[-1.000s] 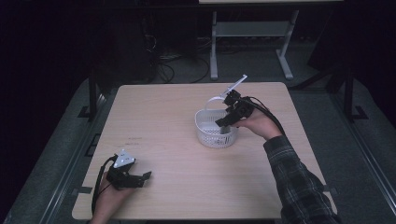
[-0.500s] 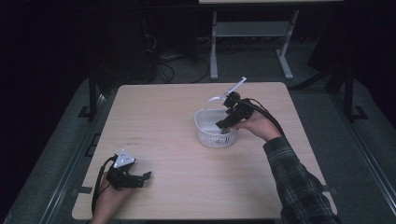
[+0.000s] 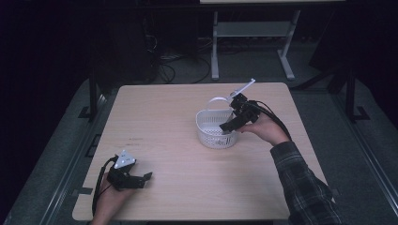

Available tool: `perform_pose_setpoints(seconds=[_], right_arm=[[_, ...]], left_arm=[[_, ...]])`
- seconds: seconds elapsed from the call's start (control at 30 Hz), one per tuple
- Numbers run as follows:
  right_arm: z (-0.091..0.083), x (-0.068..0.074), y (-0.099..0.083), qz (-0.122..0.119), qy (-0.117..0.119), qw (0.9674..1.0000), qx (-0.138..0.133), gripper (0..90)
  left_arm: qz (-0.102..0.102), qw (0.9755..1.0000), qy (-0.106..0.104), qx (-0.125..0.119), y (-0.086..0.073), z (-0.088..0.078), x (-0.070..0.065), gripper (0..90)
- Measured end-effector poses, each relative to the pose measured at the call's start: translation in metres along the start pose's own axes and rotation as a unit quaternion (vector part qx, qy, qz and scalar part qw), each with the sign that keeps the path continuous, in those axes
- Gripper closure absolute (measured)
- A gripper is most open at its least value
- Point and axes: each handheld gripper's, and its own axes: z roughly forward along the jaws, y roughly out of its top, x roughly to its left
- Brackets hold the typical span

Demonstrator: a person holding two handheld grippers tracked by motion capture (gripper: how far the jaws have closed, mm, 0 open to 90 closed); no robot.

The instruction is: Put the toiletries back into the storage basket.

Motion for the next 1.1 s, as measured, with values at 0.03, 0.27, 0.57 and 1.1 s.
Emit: perform_pose_setpoints(seconds=[0.03, 0.27, 0.57, 1.1], right_arm=[[0.000, 0.000, 0.000, 0.000, 0.000, 1.0000, 0.000, 13.8], [-0.013, 0.000, -0.018, 0.008, -0.006, 0.9996, -0.027, 13.8], [-0.029, 0.002, -0.039, 0.013, -0.016, 0.9988, -0.045, 13.7], [-0.045, 0.001, -0.092, 0.046, -0.029, 0.9960, -0.070, 13.6]], left_arm=[[0.000, 1.0000, 0.000, 0.000, 0.000, 0.000, 0.000, 13.1], [0.001, 1.0000, 0.000, 0.000, 0.000, 0.000, 0.000, 13.1], [0.000, 1.0000, 0.000, 0.000, 0.000, 0.000, 0.000, 13.2], [-0.001, 1.0000, 0.000, -0.001, 0.000, 0.000, 0.000, 13.1]])
